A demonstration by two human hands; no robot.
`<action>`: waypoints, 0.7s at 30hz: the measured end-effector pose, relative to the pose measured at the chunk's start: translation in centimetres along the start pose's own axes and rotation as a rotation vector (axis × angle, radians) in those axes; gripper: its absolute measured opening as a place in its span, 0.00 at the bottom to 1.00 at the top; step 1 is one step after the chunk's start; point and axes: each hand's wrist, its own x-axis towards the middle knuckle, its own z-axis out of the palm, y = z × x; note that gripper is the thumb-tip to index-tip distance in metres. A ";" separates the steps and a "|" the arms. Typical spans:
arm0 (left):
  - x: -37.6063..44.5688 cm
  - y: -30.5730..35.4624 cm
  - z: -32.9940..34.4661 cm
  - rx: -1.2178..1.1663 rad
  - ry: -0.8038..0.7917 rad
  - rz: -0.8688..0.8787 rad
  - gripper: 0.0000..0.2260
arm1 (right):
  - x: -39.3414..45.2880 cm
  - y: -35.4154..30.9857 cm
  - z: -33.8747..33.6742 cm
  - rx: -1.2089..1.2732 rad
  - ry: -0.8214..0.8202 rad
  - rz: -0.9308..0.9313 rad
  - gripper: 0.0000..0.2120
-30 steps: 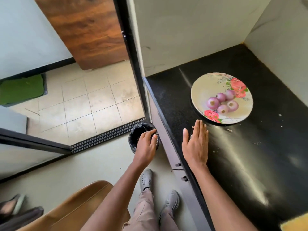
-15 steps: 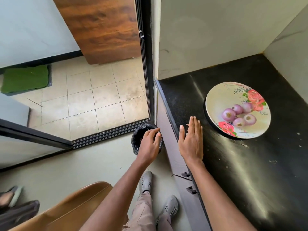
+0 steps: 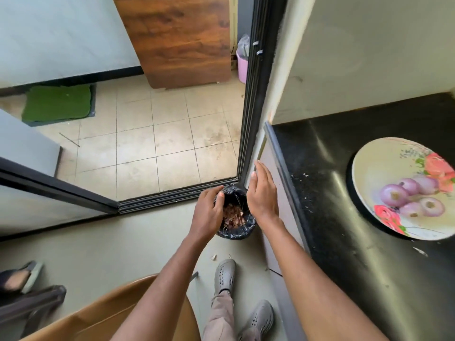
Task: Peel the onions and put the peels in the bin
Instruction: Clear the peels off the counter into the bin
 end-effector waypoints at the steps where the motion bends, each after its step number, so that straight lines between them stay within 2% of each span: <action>1: 0.6 0.0 -0.1 -0.001 -0.004 0.009 0.16 | 0.5 0.0 0.5 0.023 -0.006 0.011 0.20; 7: 2.9 -3.3 -0.8 0.026 -0.027 -0.028 0.17 | 2.3 1.6 2.9 0.095 0.028 0.129 0.16; 12: 3.7 -6.5 -1.0 0.017 -0.015 -0.108 0.17 | 2.3 2.9 4.9 0.112 -0.123 0.165 0.19; 18: 5.8 -8.4 1.1 -0.010 -0.029 -0.154 0.16 | 3.3 5.9 7.5 0.078 -0.135 0.189 0.06; 21: 6.4 -10.5 2.4 0.003 -0.068 -0.174 0.16 | 3.1 7.9 9.6 0.006 -0.238 0.246 0.10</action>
